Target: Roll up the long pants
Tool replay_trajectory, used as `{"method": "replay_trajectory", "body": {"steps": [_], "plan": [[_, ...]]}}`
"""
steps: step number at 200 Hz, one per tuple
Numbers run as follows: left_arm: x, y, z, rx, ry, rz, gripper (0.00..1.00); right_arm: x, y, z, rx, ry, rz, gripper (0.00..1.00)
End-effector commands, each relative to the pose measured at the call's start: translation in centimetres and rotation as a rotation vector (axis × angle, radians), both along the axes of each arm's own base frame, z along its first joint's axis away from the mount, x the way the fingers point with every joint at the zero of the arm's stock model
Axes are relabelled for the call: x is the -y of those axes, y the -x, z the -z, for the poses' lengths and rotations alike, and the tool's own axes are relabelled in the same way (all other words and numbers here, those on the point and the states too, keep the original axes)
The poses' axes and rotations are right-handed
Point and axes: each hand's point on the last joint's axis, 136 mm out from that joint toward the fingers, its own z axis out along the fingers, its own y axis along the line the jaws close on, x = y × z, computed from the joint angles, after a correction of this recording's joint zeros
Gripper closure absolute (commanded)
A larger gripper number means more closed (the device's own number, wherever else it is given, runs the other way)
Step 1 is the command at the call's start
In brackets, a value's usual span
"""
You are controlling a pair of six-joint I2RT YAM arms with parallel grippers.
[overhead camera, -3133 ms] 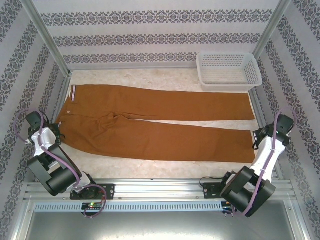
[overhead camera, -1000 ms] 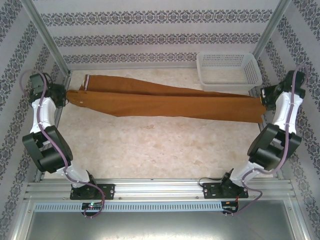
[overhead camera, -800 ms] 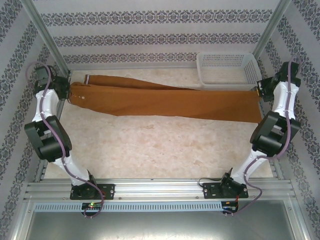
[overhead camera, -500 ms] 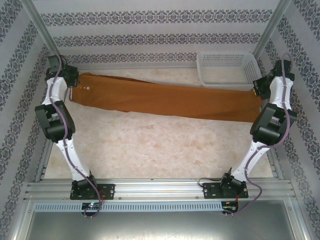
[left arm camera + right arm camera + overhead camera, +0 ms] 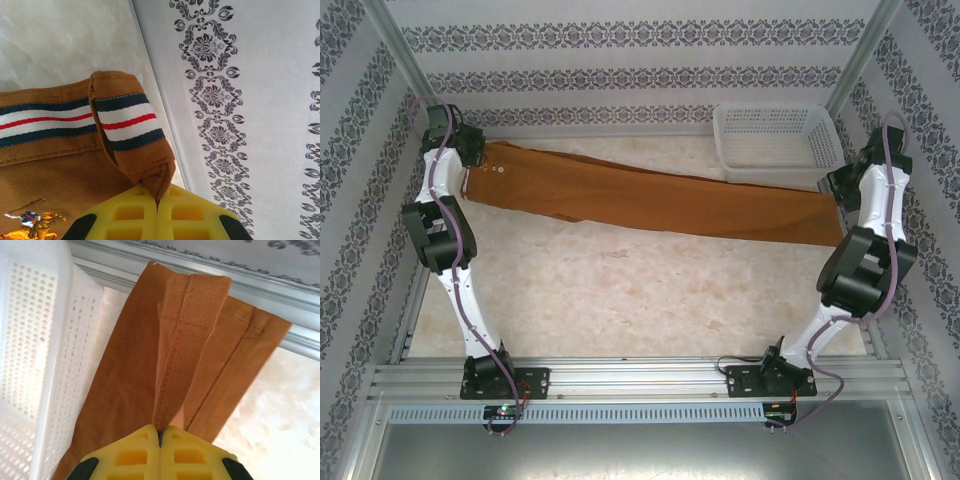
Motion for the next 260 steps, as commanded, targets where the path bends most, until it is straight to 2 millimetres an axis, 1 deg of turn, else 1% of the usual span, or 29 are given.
{"method": "replay_trajectory", "body": {"steps": [1, 22, 48, 68, 93, 124, 139, 160, 174, 199, 207, 226, 248, 260], "plan": [[-2.2, -0.3, -3.8, 0.081, -0.073, -0.048, 0.97, 1.2, 1.6, -3.7, 0.066, 0.132, 0.042, 1.00], [-2.2, -0.6, -3.6, 0.090, -0.064, -0.051, 0.97, 1.1, 2.7, -4.4, 0.067, 0.157, 0.046, 1.00], [-2.1, -1.0, -3.4, 0.090, -0.052, -0.045, 0.97, 1.0, 3.6, -4.3, 0.038, 0.151, 0.049, 1.00], [-2.3, -1.0, -3.2, 0.089, -0.058, -0.048, 0.97, 1.4, 3.7, -4.2, 0.025, 0.165, 0.049, 1.00], [-2.5, -1.4, -2.5, 0.083, -0.055, -0.049, 0.97, 2.0, 3.3, -2.5, -0.025, 0.152, 0.050, 1.00], [-2.4, -2.2, -0.7, 0.071, -0.021, -0.044, 0.97, 2.8, 2.3, 0.3, -0.098, 0.120, 0.058, 1.00], [-2.3, -2.3, -0.2, 0.065, -0.011, -0.042, 0.97, 2.8, 1.9, 0.8, -0.113, 0.113, 0.059, 1.00], [-2.3, -2.2, -0.5, 0.065, -0.019, -0.040, 0.97, 2.4, 1.9, 0.1, -0.096, 0.131, 0.053, 1.00], [-2.3, -2.1, -1.0, 0.068, -0.029, -0.037, 0.97, 2.1, 2.5, -0.4, -0.089, 0.140, 0.053, 1.00], [-2.2, -1.8, -1.9, 0.077, -0.034, -0.037, 0.97, 1.2, 4.2, -1.7, -0.049, 0.156, 0.048, 1.00], [-2.1, -1.8, -2.0, 0.078, -0.035, -0.034, 0.97, 0.9, 4.7, -2.3, -0.032, 0.169, 0.045, 1.00], [-2.2, -1.6, -2.2, 0.081, -0.036, -0.035, 0.97, 0.4, 6.3, -3.2, -0.026, 0.193, 0.041, 1.00], [-2.0, -1.6, -2.1, 0.081, -0.029, -0.035, 0.97, 0.0, 8.1, -3.3, -0.039, 0.208, 0.039, 1.00], [-2.0, -1.6, -2.0, 0.080, -0.024, -0.036, 0.97, 0.0, 8.7, -3.2, -0.041, 0.215, 0.044, 1.00]]}}
